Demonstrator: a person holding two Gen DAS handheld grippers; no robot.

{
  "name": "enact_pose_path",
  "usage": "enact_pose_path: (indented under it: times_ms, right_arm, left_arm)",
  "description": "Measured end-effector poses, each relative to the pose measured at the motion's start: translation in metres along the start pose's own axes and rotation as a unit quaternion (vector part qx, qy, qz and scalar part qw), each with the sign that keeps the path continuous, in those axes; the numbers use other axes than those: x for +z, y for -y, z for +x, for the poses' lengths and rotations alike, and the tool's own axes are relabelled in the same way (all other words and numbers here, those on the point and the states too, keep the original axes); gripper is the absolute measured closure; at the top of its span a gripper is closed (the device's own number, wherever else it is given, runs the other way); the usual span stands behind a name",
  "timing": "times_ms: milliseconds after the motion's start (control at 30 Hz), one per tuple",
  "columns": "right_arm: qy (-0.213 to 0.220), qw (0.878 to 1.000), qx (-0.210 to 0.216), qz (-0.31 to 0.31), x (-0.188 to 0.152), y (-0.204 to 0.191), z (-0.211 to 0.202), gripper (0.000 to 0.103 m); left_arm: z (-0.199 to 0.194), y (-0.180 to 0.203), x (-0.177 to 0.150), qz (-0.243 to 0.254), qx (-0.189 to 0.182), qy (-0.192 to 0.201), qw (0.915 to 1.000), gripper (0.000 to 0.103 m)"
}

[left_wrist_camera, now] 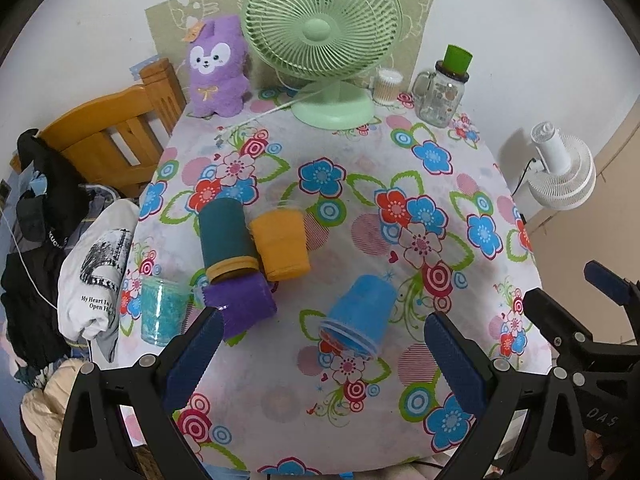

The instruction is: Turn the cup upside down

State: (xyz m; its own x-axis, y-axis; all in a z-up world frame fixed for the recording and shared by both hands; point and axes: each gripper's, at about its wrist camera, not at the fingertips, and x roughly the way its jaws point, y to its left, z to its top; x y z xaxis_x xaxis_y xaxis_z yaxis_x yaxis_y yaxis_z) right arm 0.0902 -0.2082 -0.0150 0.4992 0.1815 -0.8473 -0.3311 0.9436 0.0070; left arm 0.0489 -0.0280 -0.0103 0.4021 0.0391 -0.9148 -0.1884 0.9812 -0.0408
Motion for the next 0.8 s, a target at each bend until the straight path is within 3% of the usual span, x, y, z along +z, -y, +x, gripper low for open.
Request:
enact_pose_path:
  times_ms: [533, 800]
  right_arm:
    - [-0.05, 0.998, -0.006, 0.034, 0.008, 0.018, 0.071, 0.001]
    - [-0.092, 0.993, -0.013, 0.069, -0.01, 0.024, 0.107, 0.001]
  left_arm:
    - [0.09, 0.018, 0.013, 0.075, -0.006, -0.068, 0.9948, 0.002]
    - [0.127, 0.027, 0.01, 0.137, -0.012, -0.101, 0.9853, 0.002]
